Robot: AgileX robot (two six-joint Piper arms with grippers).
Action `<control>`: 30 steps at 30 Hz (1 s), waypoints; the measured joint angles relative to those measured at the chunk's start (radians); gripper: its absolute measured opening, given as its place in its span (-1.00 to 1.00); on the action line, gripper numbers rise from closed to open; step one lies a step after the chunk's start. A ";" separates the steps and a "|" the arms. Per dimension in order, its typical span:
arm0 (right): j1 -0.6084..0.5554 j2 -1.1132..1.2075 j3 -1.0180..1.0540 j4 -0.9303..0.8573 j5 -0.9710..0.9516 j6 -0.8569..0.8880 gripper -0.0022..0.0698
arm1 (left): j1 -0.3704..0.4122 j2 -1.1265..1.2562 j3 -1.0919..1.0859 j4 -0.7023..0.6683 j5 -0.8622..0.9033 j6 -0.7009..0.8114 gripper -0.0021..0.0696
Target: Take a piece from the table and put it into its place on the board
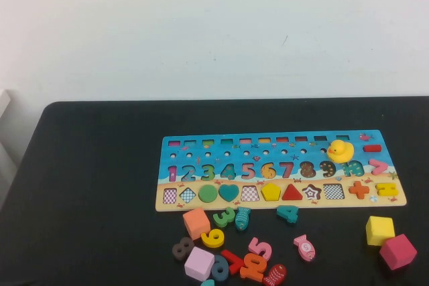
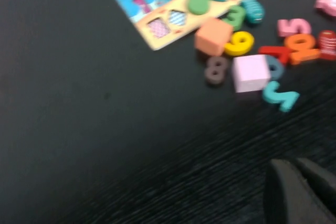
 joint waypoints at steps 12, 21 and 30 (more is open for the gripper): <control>0.000 0.000 0.000 0.000 0.000 0.000 -0.89 | 0.342 -0.328 0.430 -0.120 -0.507 0.077 -0.95; 0.000 0.000 0.000 0.000 0.000 0.000 -0.89 | 0.516 -0.507 0.560 -0.180 -0.594 0.202 -0.95; 0.000 0.000 0.000 0.000 0.000 0.000 -0.89 | 0.604 -0.512 0.591 -0.192 -0.600 0.221 -0.95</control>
